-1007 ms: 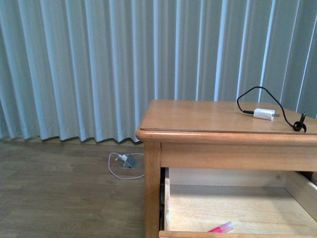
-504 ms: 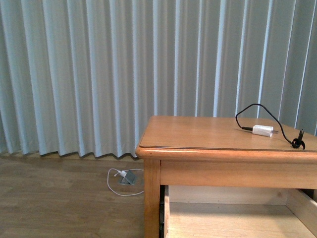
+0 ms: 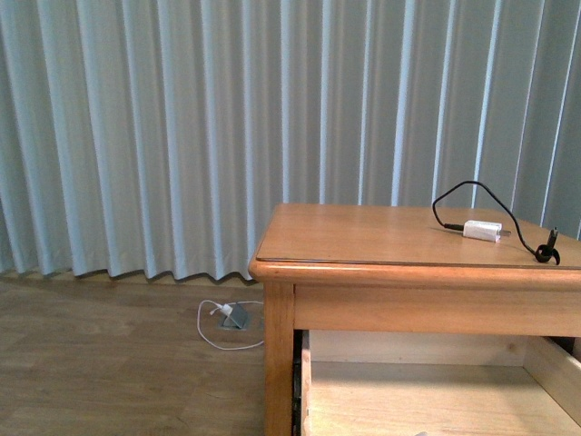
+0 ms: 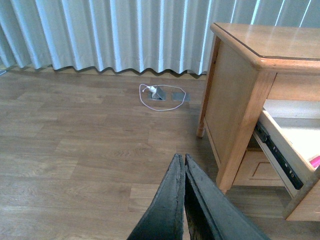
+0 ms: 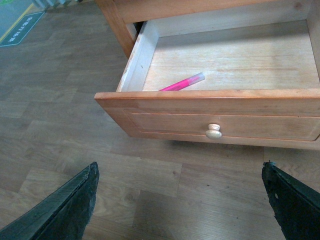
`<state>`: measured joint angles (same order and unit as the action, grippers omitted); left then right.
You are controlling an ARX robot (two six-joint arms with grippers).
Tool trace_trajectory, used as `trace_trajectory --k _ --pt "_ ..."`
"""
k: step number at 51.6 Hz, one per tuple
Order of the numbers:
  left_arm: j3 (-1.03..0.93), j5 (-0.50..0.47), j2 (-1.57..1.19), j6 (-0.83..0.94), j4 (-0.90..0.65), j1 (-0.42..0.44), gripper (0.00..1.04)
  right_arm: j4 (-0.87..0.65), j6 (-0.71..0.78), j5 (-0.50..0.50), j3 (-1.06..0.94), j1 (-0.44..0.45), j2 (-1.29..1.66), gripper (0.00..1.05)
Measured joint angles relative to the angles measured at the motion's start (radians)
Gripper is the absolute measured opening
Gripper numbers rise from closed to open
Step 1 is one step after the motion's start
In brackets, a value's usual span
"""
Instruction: Place pink marker in drawer with both arms
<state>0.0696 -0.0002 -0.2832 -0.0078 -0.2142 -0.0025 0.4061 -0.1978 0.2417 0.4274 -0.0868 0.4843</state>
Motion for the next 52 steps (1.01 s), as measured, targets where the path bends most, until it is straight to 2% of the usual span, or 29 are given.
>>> trace_trajectory --k 21,27,36,46,47,50,52 --pt "-0.047 0.000 0.104 0.001 0.041 0.000 0.04 0.000 0.000 0.000 0.000 0.000 0.000 0.96" --pt "-0.047 0.000 0.243 0.001 0.198 0.000 0.04 0.000 0.000 0.000 0.000 0.000 0.000 0.96" --pt "-0.047 0.000 0.277 0.001 0.212 0.000 0.04 0.000 0.000 0.000 0.000 0.000 0.000 0.96" --pt "-0.047 0.000 0.278 0.001 0.212 0.000 0.39 0.000 0.000 -0.001 0.000 0.000 0.000 0.96" --pt "-0.047 0.000 0.278 0.000 0.212 0.000 0.42 -0.014 -0.004 -0.036 -0.003 -0.012 -0.006 0.96" --pt "-0.047 0.000 0.278 0.000 0.212 0.000 0.55 -0.102 -0.025 -0.264 -0.030 -0.076 -0.017 0.96" --pt "-0.047 0.000 0.278 0.001 0.212 0.000 0.62 -0.086 -0.045 -0.354 -0.023 -0.089 -0.008 0.96"
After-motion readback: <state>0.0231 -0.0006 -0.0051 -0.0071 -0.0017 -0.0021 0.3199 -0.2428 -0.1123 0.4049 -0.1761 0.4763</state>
